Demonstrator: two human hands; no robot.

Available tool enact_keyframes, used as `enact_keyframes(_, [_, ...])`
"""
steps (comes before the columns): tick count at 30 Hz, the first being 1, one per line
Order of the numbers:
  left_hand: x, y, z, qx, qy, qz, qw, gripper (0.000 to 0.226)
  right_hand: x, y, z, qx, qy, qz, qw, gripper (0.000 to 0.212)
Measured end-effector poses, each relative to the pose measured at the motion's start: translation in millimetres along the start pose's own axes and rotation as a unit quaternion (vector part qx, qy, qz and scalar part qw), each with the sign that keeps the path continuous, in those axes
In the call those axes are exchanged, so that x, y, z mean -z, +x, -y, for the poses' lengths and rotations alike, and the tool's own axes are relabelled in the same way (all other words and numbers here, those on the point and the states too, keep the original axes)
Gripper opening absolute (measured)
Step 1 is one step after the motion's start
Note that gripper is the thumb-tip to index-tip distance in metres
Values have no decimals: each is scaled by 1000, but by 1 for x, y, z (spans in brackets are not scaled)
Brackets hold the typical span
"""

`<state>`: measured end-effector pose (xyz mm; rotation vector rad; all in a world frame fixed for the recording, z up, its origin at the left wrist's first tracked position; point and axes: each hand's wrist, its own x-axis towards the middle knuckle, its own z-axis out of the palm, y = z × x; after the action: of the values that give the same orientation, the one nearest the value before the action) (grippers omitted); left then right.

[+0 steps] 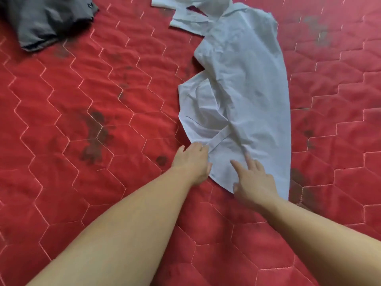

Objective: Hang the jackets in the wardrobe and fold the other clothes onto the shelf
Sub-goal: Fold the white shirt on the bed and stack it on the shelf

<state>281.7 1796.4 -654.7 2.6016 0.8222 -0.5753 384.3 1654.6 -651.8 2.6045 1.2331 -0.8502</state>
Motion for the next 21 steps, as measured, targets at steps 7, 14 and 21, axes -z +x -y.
enact_keyframes(7, [-29, 35, 14, 51, -75, -56, 994, 38, -30, 48, -18, -64, 9, -88, 994, 46])
enact_keyframes(14, [-48, 21, 6, 58, -159, 4, 986, 11, -23, 52, -59, -35, 132, -102, 985, 38])
enact_keyframes(21, [-54, -7, -18, 31, -267, 68, 961, 24, 0, 16, -128, -219, 185, -179, 941, 44])
